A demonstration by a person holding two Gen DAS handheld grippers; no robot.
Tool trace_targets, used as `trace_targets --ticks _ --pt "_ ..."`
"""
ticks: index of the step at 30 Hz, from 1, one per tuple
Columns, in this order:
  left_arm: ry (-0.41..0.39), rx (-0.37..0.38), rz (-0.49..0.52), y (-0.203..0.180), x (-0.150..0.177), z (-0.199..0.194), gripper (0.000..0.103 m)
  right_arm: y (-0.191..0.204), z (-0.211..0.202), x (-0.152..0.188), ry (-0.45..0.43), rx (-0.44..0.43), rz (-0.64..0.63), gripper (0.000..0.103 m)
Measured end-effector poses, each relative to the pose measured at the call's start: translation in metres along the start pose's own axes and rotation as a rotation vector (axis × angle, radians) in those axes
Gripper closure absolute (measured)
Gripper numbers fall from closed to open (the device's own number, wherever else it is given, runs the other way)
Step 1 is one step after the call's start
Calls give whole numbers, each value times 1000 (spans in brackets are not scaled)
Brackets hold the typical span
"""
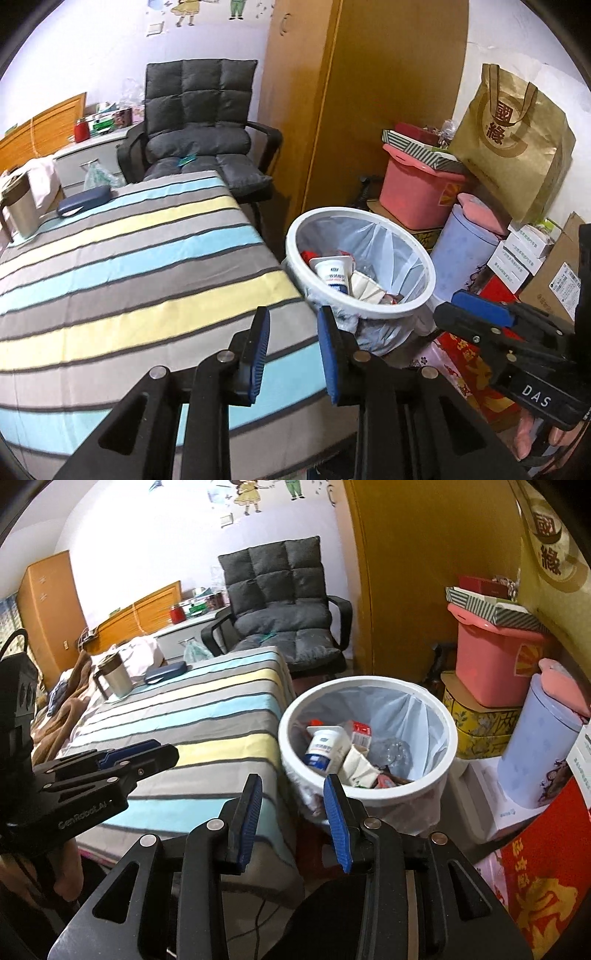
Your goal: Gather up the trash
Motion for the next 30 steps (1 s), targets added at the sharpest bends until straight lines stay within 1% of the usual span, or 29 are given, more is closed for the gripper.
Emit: trace_targets --ticks 6,12,30 --pt "-4 -28 -9 7 14 -17 74 10 -7 3 -5 -11 -13 66" --pt "2 -37 -24 13 24 -23 72 15 -7 7 -2 -16 -13 66" --pt "4 -57 -27 15 25 -26 71 21 -11 9 -12 -15 -20 65"
Point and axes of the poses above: each gripper's, at about its wrist camera, not at the fingertips, and z roughly the way its jaws point, y to its left, x to its underside, the point moved 9 cm from there along z, roughly the way its jaws point, and after that the axes turned 4 degrees about -x, right-handed, at the moved point
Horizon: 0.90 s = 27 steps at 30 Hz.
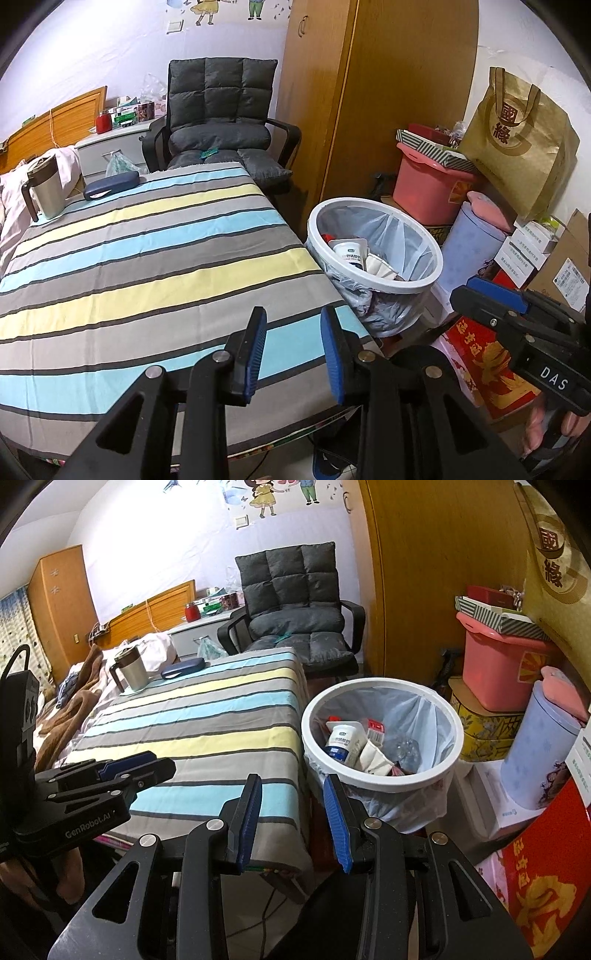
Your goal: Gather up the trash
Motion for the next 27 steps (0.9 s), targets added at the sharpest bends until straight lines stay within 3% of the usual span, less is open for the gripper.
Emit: trace_targets --ticks 27 --pt "5 -16 -5 7 1 0 71 1 0 0 2 -1 -1 65"
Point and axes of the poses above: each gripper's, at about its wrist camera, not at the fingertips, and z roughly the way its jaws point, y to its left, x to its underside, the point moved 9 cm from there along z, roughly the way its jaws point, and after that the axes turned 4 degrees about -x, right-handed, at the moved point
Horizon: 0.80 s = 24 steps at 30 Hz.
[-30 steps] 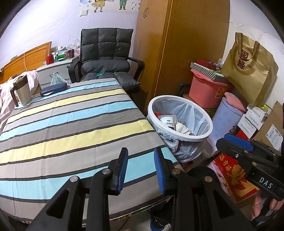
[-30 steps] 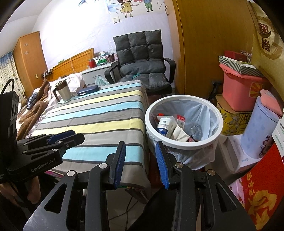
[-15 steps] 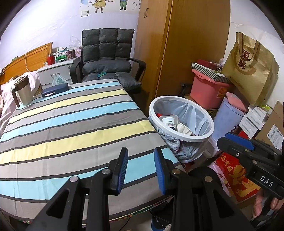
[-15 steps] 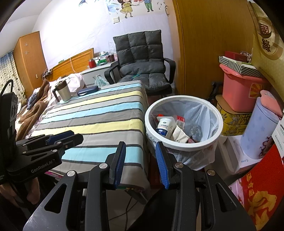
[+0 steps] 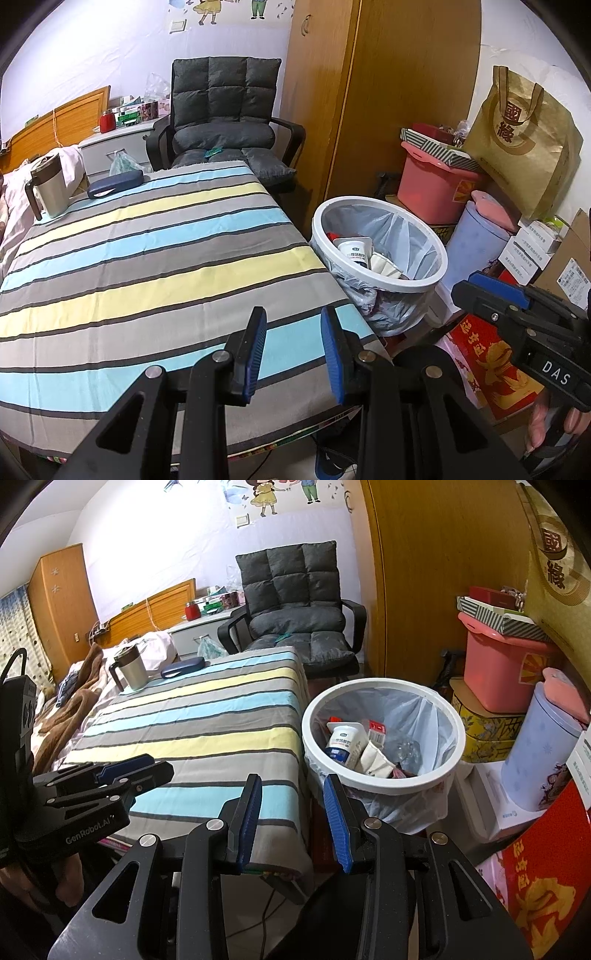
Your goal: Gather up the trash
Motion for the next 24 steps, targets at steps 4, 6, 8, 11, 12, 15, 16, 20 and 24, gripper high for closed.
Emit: trace_targets --ticks 4,6,8,11,12,15,16,20,24 --pt "3 -2 -4 -1 1 2 71 0 0 0 1 -1 0 65" --pt "4 -11 -4 -2 1 2 71 1 1 0 3 -1 -2 65" --pt "7 -19 -6 -1 2 3 71 2 2 0 5 -4 -2 65" --pt "7 -25 -6 -2 3 4 71 2 3 0 6 -5 -2 66" --pt "7 -27 -5 -1 3 4 71 2 4 0 8 -6 -2 65" --pt "13 -29 -7 -2 3 5 71 2 5 0 9 -6 -2 65" --pt "15 -30 -7 -2 4 6 71 2 5 0 11 -7 -1 65" --pt "20 -32 -10 -2 5 9 71 1 5 0 10 -8 -2 65" --pt "21 -36 -13 0 6 10 71 1 7 1 13 -8 0 65"
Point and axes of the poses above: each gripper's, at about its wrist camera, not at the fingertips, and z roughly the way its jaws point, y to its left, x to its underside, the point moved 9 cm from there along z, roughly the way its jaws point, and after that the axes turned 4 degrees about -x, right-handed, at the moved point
